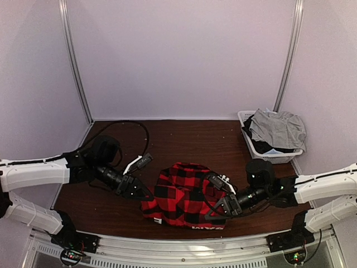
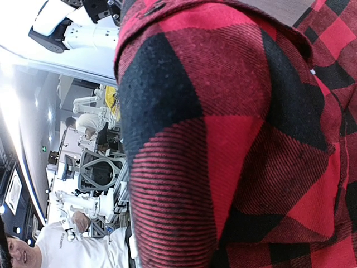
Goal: Fold and stack the long sleeve shirts
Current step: Fold the 2/3-rectangle-folded shirt at the center of the board.
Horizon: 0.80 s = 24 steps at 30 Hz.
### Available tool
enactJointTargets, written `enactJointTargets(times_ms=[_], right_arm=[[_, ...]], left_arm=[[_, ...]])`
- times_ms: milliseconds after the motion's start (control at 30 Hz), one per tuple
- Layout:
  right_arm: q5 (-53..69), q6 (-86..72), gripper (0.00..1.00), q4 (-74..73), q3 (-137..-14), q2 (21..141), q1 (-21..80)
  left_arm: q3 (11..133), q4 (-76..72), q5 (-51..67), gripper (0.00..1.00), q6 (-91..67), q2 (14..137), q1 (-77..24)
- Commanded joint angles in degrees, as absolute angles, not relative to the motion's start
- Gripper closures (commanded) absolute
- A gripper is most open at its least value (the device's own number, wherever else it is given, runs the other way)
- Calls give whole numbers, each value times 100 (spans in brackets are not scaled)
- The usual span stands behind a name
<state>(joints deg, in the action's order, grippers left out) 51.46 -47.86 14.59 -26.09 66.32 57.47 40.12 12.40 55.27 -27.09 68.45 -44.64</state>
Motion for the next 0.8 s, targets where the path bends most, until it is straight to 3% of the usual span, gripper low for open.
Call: enactJointTargets(times_ms=[0,433,767], right_arm=[[5281,-4856,100,1361,-2862,6714,5498],[5828,-3935,99,315,-3665,7549,3394],[5941,-3460,84,695,-3987,8955,2571]], left_arm=[[4388,805,5697,100,-2896,7160,-4267],[5718,-426,5604,100,-3390,9247,-3133],[7186,-137,5722,100,-3048,11437,-2905]])
